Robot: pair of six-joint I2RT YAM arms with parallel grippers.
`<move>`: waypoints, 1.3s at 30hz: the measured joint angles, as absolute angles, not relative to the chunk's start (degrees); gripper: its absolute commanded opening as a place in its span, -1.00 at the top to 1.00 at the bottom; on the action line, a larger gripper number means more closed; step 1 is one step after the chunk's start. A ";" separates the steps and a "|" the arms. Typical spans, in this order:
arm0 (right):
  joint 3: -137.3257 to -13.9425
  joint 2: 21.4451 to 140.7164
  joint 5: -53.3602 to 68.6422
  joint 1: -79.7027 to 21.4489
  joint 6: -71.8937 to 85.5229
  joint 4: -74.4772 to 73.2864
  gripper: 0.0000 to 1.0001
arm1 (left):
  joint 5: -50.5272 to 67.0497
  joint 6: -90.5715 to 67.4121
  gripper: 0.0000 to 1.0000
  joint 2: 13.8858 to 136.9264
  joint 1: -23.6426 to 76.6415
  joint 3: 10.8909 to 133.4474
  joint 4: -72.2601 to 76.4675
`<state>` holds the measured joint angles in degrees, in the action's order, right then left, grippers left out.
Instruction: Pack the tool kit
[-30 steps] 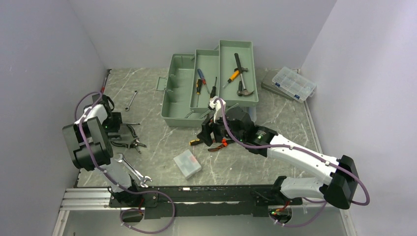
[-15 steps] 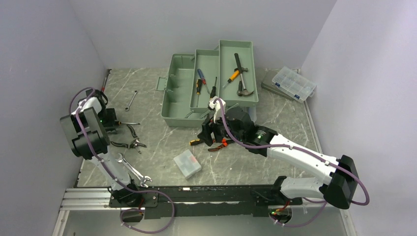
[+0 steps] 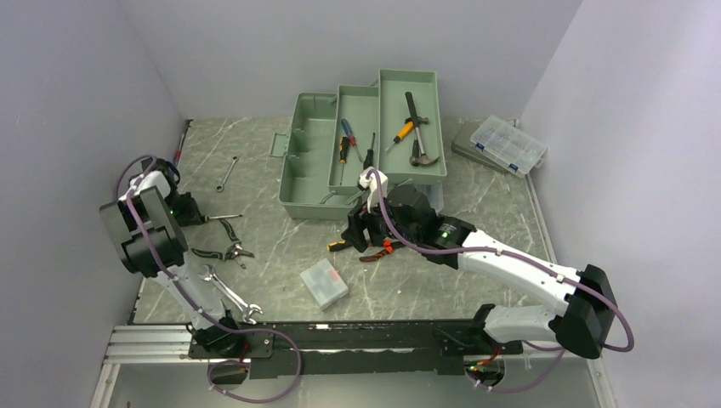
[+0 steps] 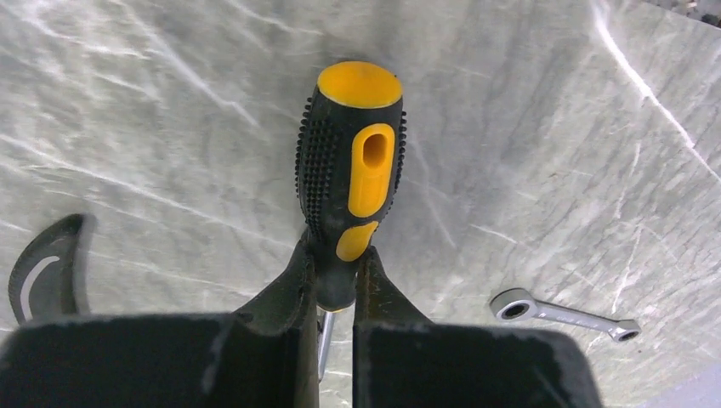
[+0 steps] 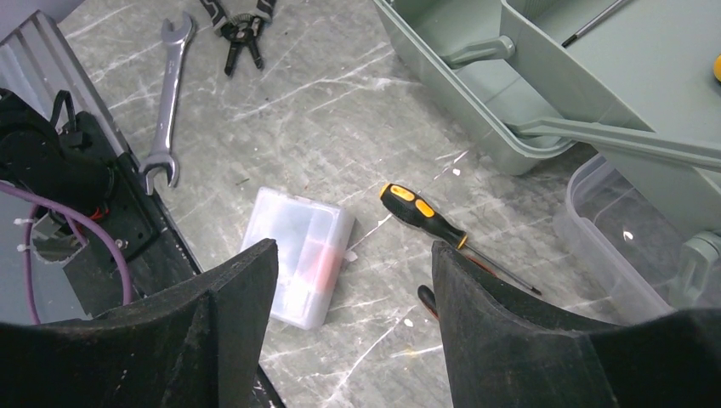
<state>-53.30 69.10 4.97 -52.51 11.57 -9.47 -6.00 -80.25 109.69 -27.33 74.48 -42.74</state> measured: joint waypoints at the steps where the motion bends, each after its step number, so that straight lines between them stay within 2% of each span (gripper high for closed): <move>1: -53.30 69.12 4.99 -52.47 11.57 -9.47 -0.36 | -5.76 -80.29 1.00 108.71 -27.55 73.14 -41.95; 5: -53.30 69.17 4.99 -52.34 11.57 -9.47 -0.35 | -5.56 -80.66 1.00 101.93 -28.32 64.97 -39.70; 9: -53.30 69.14 4.97 -52.12 11.57 -9.87 -0.34 | -7.14 -79.79 1.00 89.71 -28.42 58.72 -42.72; 16: -53.47 68.71 5.04 -50.65 11.57 -11.07 -0.34 | -10.24 -70.57 1.00 67.46 -27.35 58.74 -40.10; 21: -57.39 68.36 7.64 -46.74 11.77 -15.22 -0.35 | -5.06 -60.29 1.00 59.88 -19.64 59.20 -32.82; 26: -62.48 66.15 11.94 -40.16 13.32 -18.04 -0.35 | 1.96 -52.84 1.00 61.87 -6.87 62.02 -27.11; 29: -65.19 63.88 11.11 -37.39 14.68 -19.92 -0.28 | 6.04 -49.10 1.00 68.49 1.72 71.02 -26.96; 34: -66.70 58.78 1.76 -36.01 19.57 -21.43 -0.26 | 13.26 -46.04 1.00 80.38 10.66 87.31 -24.60; 39: -66.70 55.31 -7.53 -34.15 23.73 -23.62 -0.25 | 17.80 -43.68 1.00 92.97 15.46 103.35 -25.06</move>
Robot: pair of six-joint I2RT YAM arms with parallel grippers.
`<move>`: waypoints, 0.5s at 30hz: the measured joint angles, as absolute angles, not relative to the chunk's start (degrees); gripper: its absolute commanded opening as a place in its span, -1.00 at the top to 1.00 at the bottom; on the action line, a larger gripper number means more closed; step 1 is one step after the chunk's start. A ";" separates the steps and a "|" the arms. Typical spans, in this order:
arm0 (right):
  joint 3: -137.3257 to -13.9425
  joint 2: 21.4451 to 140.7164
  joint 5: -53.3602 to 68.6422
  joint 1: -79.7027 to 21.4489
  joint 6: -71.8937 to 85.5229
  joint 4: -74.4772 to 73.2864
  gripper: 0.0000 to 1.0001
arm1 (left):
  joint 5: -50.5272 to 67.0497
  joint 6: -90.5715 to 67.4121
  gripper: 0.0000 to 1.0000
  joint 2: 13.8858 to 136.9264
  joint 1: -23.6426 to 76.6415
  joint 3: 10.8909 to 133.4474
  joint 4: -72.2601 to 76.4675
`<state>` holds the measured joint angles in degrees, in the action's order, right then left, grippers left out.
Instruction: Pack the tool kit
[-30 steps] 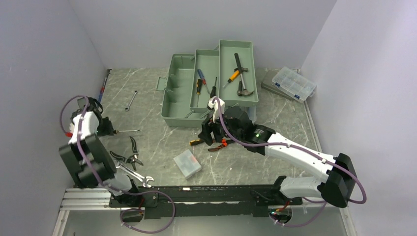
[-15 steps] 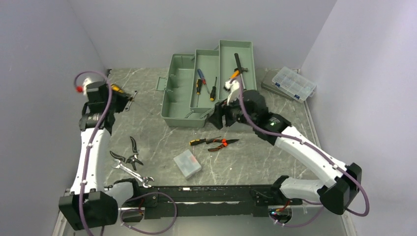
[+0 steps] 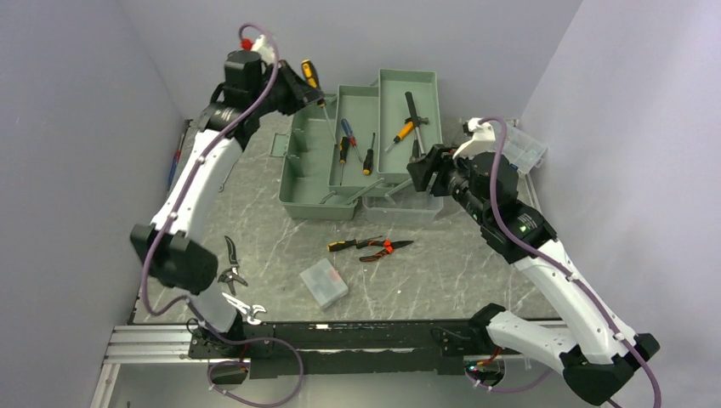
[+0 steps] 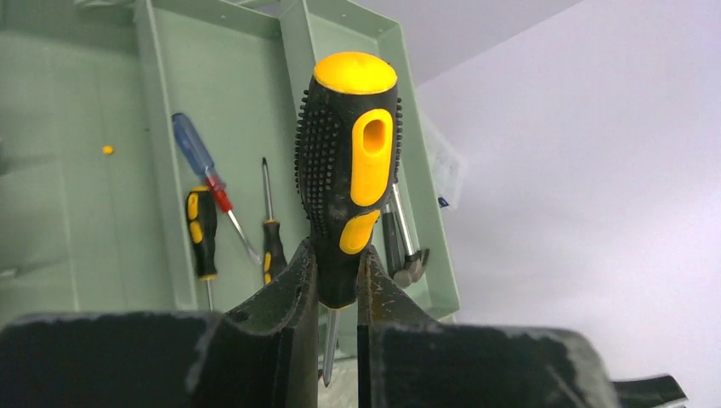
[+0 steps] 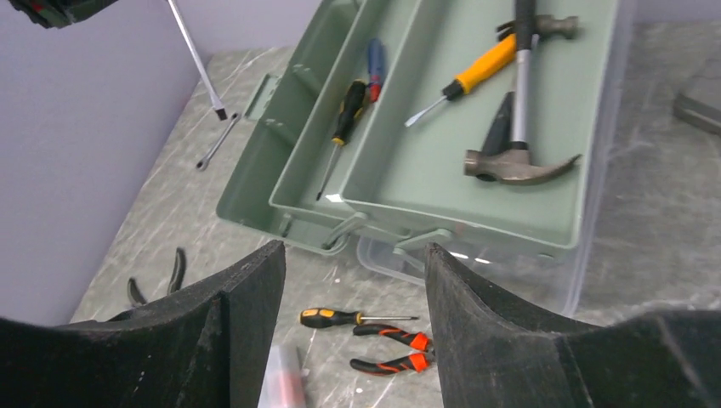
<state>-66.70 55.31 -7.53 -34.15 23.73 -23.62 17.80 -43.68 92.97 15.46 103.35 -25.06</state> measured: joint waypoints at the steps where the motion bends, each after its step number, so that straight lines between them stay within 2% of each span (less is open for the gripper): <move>1: -66.70 54.83 -9.15 -33.95 24.18 -24.08 -0.25 | 18.35 -43.29 1.00 95.29 16.03 106.08 -25.69; 4: -66.92 53.71 -12.19 -33.78 24.95 -25.36 -0.25 | 19.14 -41.91 1.00 102.87 17.43 113.69 -27.79; 13: -68.31 49.87 -18.04 -33.78 25.58 -28.49 -0.25 | 21.67 -42.74 1.00 118.74 18.00 119.83 -28.71; 14: -68.64 49.80 -18.48 -33.76 25.58 -28.71 -0.25 | 21.98 -43.05 0.99 120.62 18.00 121.08 -28.82; 15: -68.86 49.78 -18.94 -33.76 25.56 -28.82 -0.25 | 22.24 -43.33 0.87 122.58 18.00 122.41 -28.99</move>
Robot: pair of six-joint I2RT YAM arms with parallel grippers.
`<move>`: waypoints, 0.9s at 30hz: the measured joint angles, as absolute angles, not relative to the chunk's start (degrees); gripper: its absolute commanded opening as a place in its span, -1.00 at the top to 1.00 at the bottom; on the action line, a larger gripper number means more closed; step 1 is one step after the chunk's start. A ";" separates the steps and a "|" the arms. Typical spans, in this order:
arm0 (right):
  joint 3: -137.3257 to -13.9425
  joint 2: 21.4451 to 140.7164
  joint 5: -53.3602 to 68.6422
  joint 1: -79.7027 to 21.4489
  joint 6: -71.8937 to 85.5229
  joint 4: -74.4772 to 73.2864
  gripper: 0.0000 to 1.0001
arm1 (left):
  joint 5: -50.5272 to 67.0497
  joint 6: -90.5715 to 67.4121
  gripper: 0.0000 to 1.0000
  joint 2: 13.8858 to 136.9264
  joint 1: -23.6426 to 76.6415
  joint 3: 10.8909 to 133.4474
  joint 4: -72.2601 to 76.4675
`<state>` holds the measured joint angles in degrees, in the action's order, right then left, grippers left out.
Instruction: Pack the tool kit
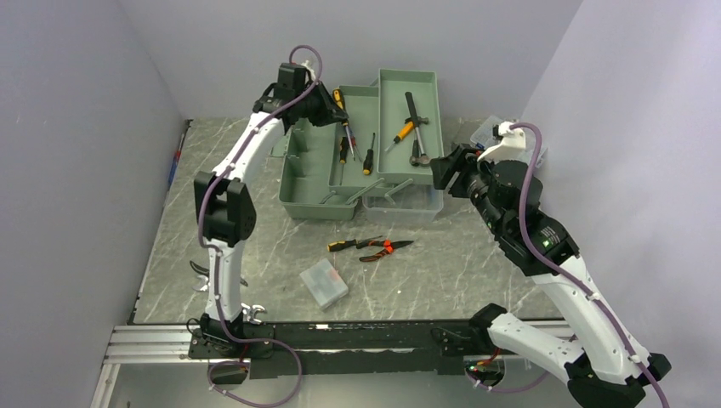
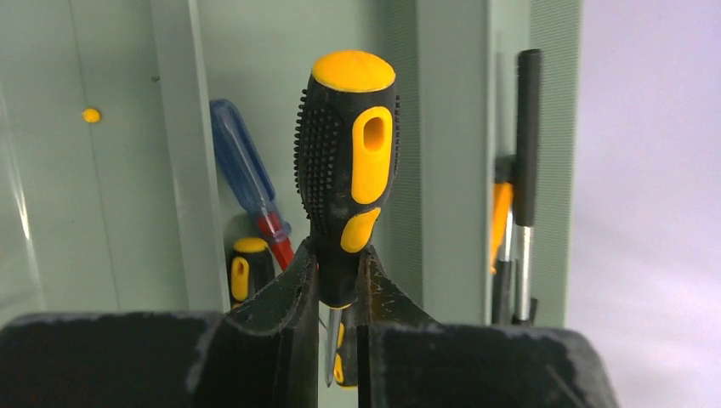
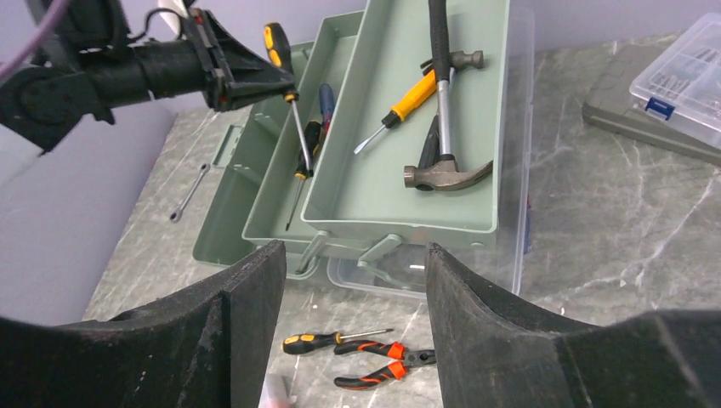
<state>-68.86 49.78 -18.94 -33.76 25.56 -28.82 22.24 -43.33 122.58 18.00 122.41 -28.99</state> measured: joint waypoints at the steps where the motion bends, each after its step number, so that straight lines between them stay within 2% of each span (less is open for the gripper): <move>1: -69.08 49.80 -19.16 -33.76 25.56 -29.06 -0.25 | 22.44 -43.62 0.76 124.46 18.06 123.57 -29.10; 2: -69.19 49.84 -19.33 -33.76 25.56 -29.26 -0.25 | 22.70 -43.83 0.63 125.95 18.13 124.25 -29.19; 3: -69.23 49.89 -19.51 -33.76 25.54 -29.54 -0.25 | 22.81 -44.14 0.33 127.09 18.26 124.53 -29.52; 4: -69.28 49.95 -19.51 -33.76 25.54 -29.80 -0.25 | 22.96 -44.25 -0.20 127.70 18.37 124.55 -29.76; 6: -69.28 50.24 -19.51 -33.76 25.54 -30.02 -0.25 | 23.27 -43.86 -0.72 128.79 18.63 124.79 -30.61; 8: -69.28 50.76 -19.46 -33.76 25.54 -30.00 -0.25 | 24.43 -43.70 -0.95 129.73 19.00 126.61 -31.81; 12: -69.28 52.27 -19.46 -33.71 25.56 -30.02 -0.25 | 25.30 -42.09 -0.99 129.71 19.77 130.91 -32.47; 19: -69.32 55.16 -19.53 -30.44 26.02 -30.94 -0.24 | 23.83 -35.59 -0.99 123.92 19.70 127.52 -35.68; 21: -69.38 55.83 -18.70 -27.44 26.15 -31.38 -0.22 | 22.81 -33.50 -0.99 119.79 19.09 123.66 -36.05; 27: -69.41 56.58 -13.65 -16.19 26.26 -32.25 -0.19 | 16.19 -29.15 -0.93 98.61 12.95 101.41 -33.50</move>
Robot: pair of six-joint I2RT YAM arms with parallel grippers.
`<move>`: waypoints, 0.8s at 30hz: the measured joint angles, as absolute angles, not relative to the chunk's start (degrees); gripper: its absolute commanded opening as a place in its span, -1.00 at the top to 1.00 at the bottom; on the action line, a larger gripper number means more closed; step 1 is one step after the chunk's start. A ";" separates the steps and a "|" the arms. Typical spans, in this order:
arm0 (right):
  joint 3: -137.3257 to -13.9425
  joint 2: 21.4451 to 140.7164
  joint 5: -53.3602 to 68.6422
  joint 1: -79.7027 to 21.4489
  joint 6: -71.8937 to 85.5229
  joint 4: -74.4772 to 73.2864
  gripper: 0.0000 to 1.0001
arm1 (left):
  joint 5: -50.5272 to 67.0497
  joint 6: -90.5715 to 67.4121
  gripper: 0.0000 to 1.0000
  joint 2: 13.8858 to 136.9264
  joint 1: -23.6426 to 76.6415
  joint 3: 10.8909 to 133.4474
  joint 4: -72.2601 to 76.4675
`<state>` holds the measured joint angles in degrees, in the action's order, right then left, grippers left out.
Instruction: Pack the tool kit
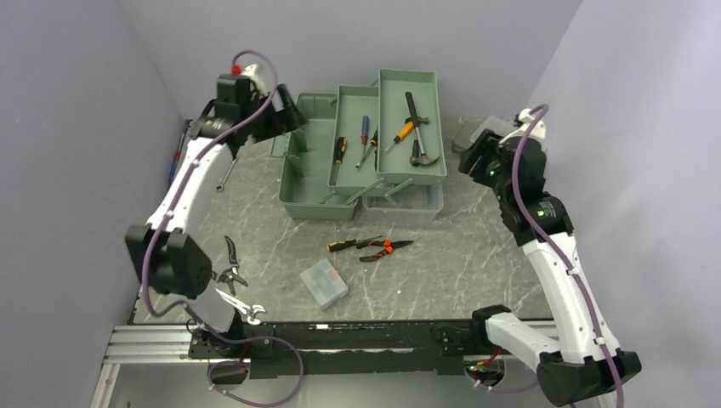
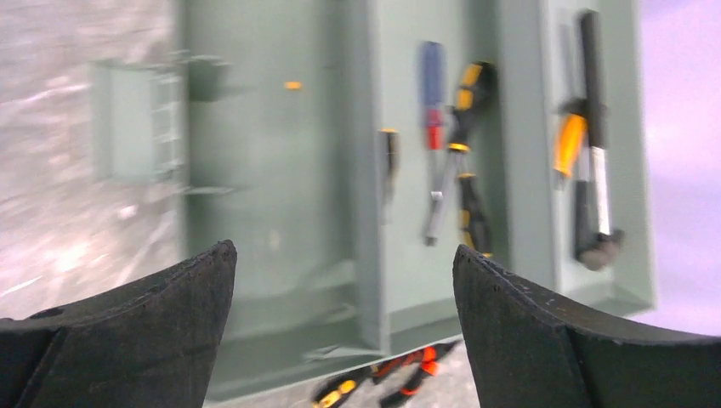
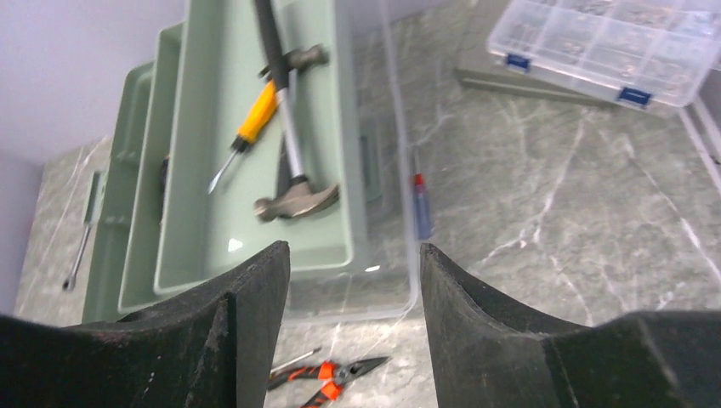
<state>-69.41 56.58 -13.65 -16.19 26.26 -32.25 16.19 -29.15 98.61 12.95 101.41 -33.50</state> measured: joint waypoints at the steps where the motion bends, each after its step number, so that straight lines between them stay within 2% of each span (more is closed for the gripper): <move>1: -69.41 56.71 -12.51 -13.78 26.44 -32.21 -0.19 | 14.00 -28.93 -0.92 94.98 11.29 97.08 -32.49; 7: -68.51 58.89 -2.79 0.01 29.23 -29.45 -0.22 | 4.95 -28.75 -0.89 88.75 8.86 79.15 -29.04; 12: -61.69 63.75 6.35 4.91 34.54 -23.07 -0.24 | 1.02 -29.28 -0.80 89.01 9.39 65.47 -28.97; 18: -52.64 71.16 13.23 5.26 38.61 -16.80 -0.25 | -0.43 -29.36 -0.57 89.06 9.37 63.66 -26.65; 24: -50.24 75.68 16.95 6.52 39.22 -11.40 -0.19 | -0.36 -29.17 -0.31 90.89 9.37 63.66 -24.14</move>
<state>-50.24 75.68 16.95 6.52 39.22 -11.40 -0.36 -29.17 90.89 9.37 63.66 -24.14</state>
